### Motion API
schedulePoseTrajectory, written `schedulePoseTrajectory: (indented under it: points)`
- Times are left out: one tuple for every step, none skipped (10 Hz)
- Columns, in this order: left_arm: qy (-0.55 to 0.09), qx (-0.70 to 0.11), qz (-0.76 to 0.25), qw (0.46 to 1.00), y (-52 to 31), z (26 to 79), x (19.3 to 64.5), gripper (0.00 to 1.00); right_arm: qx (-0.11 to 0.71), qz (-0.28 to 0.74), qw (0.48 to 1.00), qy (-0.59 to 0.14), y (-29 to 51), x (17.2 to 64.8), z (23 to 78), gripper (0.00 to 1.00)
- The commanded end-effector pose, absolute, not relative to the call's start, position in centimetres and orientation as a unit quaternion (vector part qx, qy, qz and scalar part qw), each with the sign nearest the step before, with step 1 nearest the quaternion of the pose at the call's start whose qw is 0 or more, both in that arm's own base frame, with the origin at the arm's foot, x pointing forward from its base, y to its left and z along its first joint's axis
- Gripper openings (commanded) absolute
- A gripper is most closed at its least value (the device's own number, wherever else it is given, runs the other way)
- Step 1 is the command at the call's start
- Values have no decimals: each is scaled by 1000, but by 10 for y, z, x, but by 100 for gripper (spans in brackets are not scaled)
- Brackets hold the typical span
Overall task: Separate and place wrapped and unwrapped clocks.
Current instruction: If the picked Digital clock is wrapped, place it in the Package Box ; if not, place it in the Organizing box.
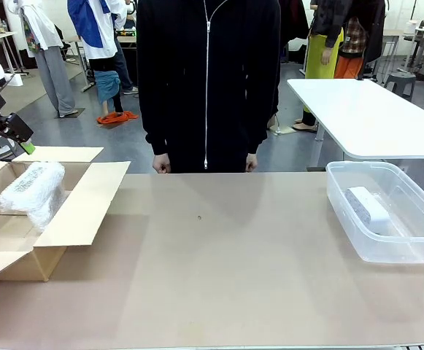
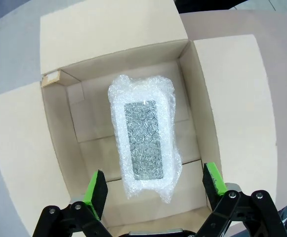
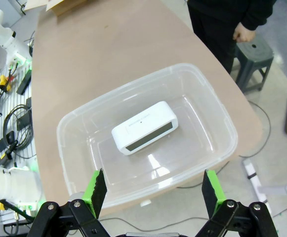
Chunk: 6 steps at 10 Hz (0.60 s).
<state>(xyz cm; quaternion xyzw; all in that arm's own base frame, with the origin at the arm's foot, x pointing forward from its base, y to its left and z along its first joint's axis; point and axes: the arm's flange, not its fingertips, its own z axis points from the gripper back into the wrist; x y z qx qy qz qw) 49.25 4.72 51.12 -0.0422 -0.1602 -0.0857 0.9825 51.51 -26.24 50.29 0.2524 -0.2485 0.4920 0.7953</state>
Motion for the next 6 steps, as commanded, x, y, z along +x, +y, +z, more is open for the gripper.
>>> schedulePoseTrajectory:
  points:
    - [-159,-43,-85,983,47,512,492,100,253,496,793,-249,-261,514,501,100]
    - [-159,-43,-85,983,47,512,492,100,253,496,793,-249,-261,514,501,100]
    - [-159,-43,-85,983,47,512,492,100,253,496,793,-249,-261,514,501,100]
    - [-159,-43,-85,983,47,512,492,100,253,496,793,-249,-261,514,501,100]
    - [-159,-43,-85,983,47,512,492,100,253,496,793,-249,-261,514,501,100]
    - [-159,-43,-85,983,47,512,492,100,253,496,793,-249,-261,514,501,100]
